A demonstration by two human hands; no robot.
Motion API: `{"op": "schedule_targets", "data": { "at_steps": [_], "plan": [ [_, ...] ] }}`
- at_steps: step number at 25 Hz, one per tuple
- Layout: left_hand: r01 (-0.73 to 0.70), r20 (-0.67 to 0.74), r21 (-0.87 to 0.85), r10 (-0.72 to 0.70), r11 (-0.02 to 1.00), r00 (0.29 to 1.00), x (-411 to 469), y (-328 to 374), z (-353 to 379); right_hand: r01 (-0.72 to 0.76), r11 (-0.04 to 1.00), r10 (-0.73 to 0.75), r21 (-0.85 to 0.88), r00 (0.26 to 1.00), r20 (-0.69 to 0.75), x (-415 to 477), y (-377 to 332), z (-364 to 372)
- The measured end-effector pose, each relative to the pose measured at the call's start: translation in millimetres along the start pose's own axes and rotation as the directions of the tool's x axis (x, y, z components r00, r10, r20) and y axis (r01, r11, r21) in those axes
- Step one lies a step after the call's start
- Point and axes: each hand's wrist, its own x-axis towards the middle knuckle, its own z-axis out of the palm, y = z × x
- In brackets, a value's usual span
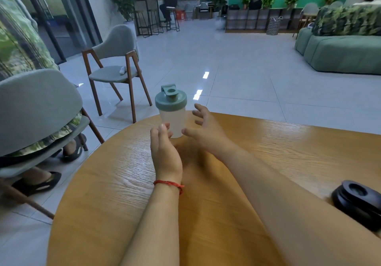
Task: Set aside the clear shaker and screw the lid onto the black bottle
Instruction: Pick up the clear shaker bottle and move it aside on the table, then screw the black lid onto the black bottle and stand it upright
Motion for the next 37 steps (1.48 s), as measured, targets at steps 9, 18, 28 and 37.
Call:
{"op": "schedule_targets", "data": {
  "at_steps": [9,18,28,37],
  "plan": [
    [-0.314,0.398,0.103,0.251,0.944,0.883,-89,-3,52,0.013,0.996,-0.029,-0.091,0.984,-0.175,-142,-1,-125],
    [-0.539,0.746,0.163,0.255,0.826,0.616,-209,-32,134,-0.053,0.986,-0.014,-0.16,0.921,-0.39,-257,34,-243],
    [-0.78,0.938,0.197,0.118,0.595,0.327,-234,-42,160,-0.12,0.841,-0.281,-0.528,0.737,-0.615,-277,102,-313],
    [-0.811,0.891,0.259,0.195,0.524,0.41,-225,-43,154,-0.558,0.487,-0.145,-0.672,0.707,-0.692,-276,116,-324]
  ]
}}
